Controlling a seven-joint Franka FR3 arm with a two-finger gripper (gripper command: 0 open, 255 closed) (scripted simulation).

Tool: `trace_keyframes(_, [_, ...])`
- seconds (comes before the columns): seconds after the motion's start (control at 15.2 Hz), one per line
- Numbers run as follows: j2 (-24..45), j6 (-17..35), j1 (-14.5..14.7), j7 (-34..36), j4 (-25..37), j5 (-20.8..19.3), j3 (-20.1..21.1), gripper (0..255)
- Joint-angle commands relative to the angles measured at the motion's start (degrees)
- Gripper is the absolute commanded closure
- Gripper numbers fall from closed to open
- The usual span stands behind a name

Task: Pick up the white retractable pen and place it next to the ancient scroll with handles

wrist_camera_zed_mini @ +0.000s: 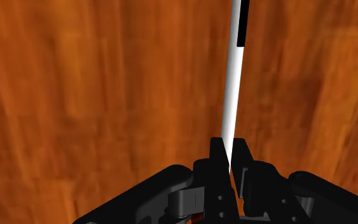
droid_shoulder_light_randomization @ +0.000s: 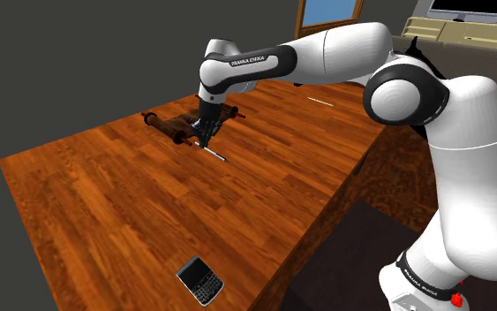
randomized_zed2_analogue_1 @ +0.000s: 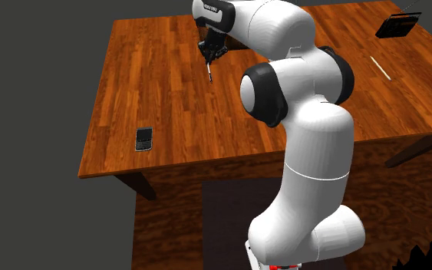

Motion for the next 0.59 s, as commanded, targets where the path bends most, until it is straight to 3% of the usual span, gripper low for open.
trace_keyframes(0.0, [0.58, 1.19, 0.1, -0.18, -0.59, 0.04, 0.02, 255])
trace_keyframes(0.53, [2.46, 6.05, 0.12, -1.37, -3.69, 0.37, 0.07, 255])
